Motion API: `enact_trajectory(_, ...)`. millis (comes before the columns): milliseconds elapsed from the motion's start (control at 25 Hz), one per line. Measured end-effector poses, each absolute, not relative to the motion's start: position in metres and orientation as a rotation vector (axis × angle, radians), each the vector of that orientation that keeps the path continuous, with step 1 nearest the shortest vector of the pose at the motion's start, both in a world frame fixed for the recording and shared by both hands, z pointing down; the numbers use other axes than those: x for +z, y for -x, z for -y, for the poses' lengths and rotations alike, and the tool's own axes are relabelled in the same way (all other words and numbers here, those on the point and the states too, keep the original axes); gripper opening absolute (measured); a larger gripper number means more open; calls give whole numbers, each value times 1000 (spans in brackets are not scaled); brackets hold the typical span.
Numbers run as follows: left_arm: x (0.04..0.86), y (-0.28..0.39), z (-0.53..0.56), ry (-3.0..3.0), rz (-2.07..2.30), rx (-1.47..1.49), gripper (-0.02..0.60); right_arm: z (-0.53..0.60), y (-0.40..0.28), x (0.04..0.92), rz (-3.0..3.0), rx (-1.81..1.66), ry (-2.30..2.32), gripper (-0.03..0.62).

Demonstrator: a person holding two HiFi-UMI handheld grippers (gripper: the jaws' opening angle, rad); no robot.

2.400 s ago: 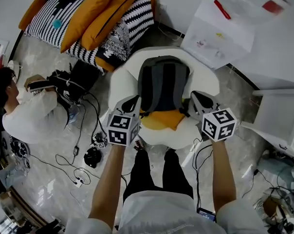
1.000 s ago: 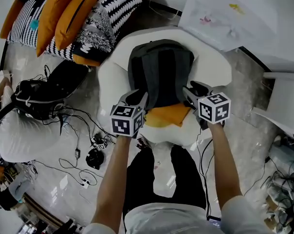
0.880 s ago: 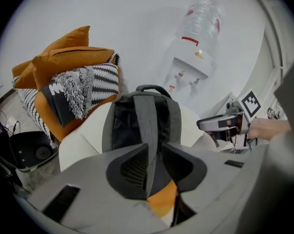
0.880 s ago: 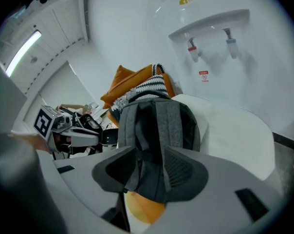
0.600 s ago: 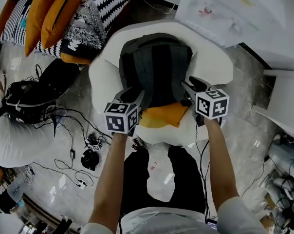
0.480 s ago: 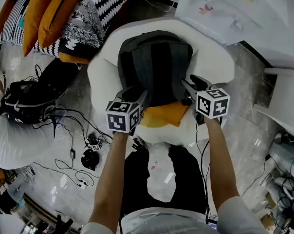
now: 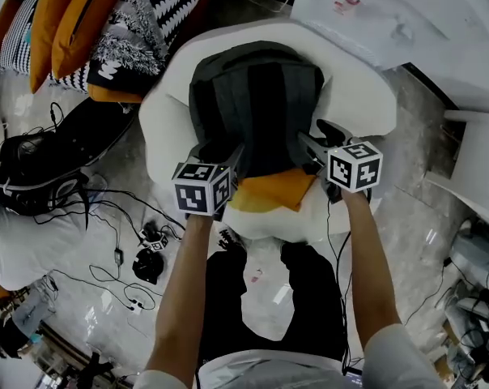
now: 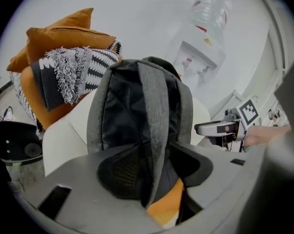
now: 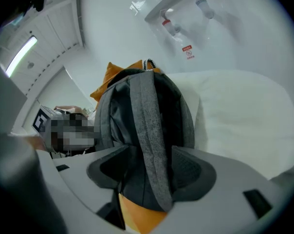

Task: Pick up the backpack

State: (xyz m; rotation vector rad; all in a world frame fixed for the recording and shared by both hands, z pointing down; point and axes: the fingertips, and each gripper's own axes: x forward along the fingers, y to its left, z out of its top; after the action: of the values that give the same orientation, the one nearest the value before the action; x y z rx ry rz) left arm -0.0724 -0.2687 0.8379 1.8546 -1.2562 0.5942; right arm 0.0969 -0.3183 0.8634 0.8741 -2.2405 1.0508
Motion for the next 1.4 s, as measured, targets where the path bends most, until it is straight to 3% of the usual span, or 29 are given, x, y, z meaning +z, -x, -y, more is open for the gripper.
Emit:
enact_trajectory(1320, 875, 56, 275, -1890, 1193, 519, 213, 322, -56, 913, 2262, 1039, -646, 259)
enact_trajectory(1360, 875, 54, 274, -1894, 1185, 522, 214, 320, -55, 912, 2254, 1035, -639, 257)
enact_trajectory(1400, 874, 53, 274, -1898, 1176, 525, 215, 319, -55, 911, 2247, 1027, -633, 215)
